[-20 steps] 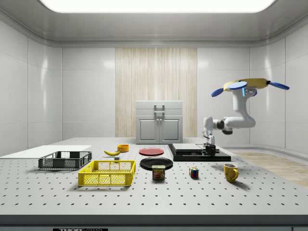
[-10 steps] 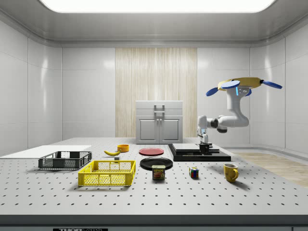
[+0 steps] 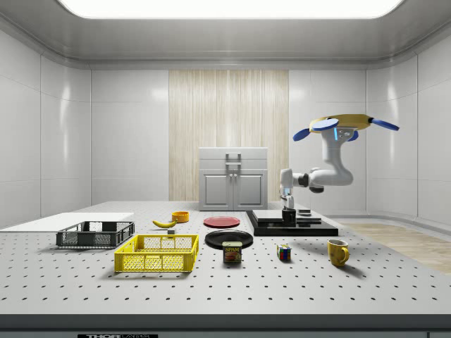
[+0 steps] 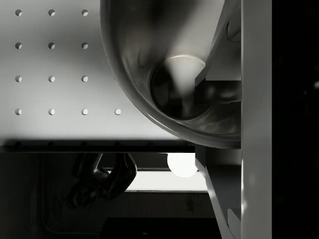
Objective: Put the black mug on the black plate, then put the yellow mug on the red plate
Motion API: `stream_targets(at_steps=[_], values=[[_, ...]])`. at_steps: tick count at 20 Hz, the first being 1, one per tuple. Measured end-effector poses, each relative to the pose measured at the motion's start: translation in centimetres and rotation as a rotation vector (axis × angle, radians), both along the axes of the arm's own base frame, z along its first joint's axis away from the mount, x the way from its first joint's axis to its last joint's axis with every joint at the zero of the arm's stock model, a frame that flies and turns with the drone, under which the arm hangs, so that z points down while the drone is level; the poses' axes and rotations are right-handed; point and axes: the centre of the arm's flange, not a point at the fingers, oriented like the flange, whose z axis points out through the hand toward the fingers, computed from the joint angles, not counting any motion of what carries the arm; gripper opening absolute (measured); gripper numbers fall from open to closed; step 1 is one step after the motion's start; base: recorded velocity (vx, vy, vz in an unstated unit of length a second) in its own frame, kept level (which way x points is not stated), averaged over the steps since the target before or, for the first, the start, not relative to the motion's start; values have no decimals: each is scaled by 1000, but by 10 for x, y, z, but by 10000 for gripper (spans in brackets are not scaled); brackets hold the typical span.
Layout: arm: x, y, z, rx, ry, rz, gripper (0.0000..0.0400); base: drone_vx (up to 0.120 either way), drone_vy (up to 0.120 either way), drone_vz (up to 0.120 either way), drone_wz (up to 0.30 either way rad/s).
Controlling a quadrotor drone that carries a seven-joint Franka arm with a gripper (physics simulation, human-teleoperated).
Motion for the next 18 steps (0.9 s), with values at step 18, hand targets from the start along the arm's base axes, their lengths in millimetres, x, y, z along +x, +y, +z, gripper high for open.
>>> stream_targets(at_steps=[18], values=[[0,0,0,0,0,0,100,120,0,0,0]])
